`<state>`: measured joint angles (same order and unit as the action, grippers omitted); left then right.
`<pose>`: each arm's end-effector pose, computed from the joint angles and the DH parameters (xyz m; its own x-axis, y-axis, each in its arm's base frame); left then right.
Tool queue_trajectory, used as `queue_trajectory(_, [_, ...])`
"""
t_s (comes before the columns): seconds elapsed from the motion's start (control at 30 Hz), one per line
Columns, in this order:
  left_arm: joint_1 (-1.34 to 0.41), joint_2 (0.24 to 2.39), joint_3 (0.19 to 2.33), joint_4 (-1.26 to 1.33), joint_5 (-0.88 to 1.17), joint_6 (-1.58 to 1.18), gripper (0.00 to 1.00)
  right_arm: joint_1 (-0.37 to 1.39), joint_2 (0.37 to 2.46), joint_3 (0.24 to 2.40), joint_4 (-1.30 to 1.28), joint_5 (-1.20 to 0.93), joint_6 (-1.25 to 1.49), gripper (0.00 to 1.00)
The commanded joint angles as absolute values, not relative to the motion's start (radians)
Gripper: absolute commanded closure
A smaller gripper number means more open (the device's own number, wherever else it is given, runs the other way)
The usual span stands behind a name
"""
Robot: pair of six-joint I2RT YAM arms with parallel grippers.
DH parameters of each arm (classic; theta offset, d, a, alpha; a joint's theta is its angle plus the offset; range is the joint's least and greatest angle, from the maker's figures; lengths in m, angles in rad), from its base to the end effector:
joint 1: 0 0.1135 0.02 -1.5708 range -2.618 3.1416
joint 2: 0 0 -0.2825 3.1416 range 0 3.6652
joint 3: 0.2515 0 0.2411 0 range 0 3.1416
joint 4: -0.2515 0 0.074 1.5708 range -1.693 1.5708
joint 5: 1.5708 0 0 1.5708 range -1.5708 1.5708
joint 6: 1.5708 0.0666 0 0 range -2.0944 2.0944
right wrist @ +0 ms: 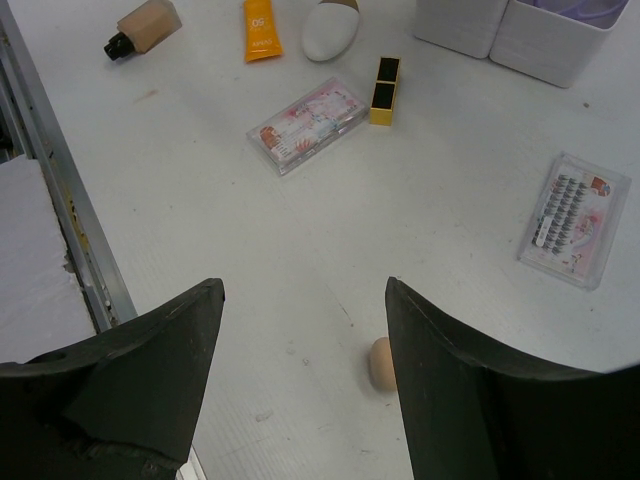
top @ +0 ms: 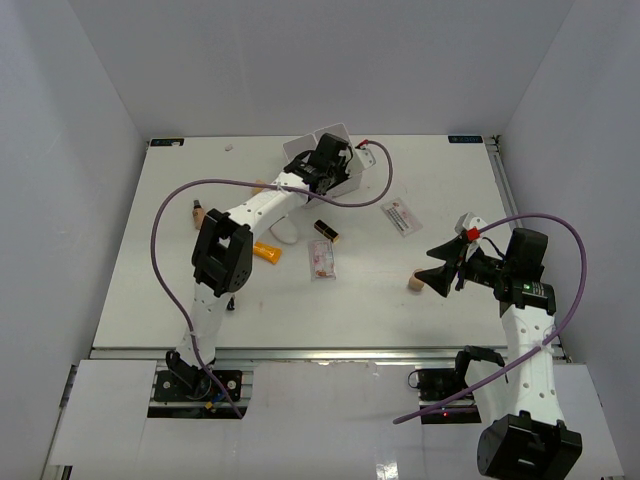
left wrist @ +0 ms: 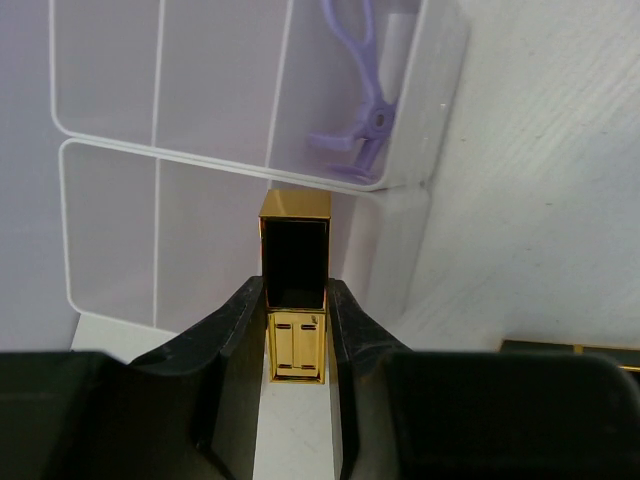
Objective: Organize the makeup
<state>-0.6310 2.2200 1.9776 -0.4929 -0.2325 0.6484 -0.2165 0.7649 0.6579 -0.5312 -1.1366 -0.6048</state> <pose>0.4409 -0.3031 0.2476 -0.1683 0.8508 -0.4978 0.6747 0.4676 0.5711 0.1465 0.0296 0.2831 -0.1254 -0.2173 -0.9680 -0.8419 0.5395 -0.0121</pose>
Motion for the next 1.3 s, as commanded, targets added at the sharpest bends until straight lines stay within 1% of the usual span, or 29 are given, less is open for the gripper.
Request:
queue_trajectory(0.0, [-0.604, 2.202, 2.016, -0.432, -0.231, 0.664, 0.92, -0.221, 0.77, 0.657, -0.531, -1.168, -0.601, 0.28])
queue_trajectory(0.5, [-0.577, 2.206, 1.927, -0.411, -0.203, 0.629, 0.89, -0.221, 0.782, 0.657, -0.531, -1.157, -0.604, 0.28])
queue_trajectory(0.53, [-0.577, 2.207, 1.924, -0.41, -0.204, 0.629, 0.88, -0.222, 0.783, 0.656, -0.531, -1.156, -0.604, 0.28])
queue_trajectory(0.63, [-0.577, 2.212, 1.917, -0.41, -0.206, 0.621, 0.79, -0.221, 0.783, 0.656, -0.531, -1.154, -0.604, 0.28])
queue_trajectory(0.7, [-0.577, 2.21, 1.914, -0.408, -0.207, 0.611, 0.7, -0.221, 0.784, 0.657, -0.531, -1.154, -0.604, 0.28])
queue_trajectory(0.73, [-0.577, 2.209, 1.91, -0.408, -0.207, 0.604, 0.61, -0.221, 0.784, 0.657, -0.529, -1.152, -0.604, 0.27])
queue_trajectory(0.83, [-0.577, 2.205, 1.904, -0.405, -0.214, 0.6, 0.48, -0.222, 0.784, 0.657, -0.529, -1.15, -0.606, 0.28])
queue_trajectory(0.97, [-0.578, 2.194, 1.9, -0.406, -0.219, 0.59, 0.43, -0.225, 0.784, 0.656, -0.531, -1.15, -0.606, 0.28])
queue_trajectory(1.13, [-0.589, 2.161, 1.898, -0.406, -0.231, 0.567, 0.4, -0.228, 0.782, 0.655, -0.531, -1.146, -0.611, 0.27])
queue_trajectory(1.23, [-0.611, 2.097, 1.898, -0.409, -0.245, 0.523, 0.37, -0.23, 0.78, 0.653, -0.537, -1.152, -0.626, 0.27])
queue_trajectory(1.27, [-0.616, 2.064, 1.89, -0.41, -0.246, 0.495, 0.35, -0.228, 0.78, 0.654, -0.55, -1.159, -0.646, 0.27])
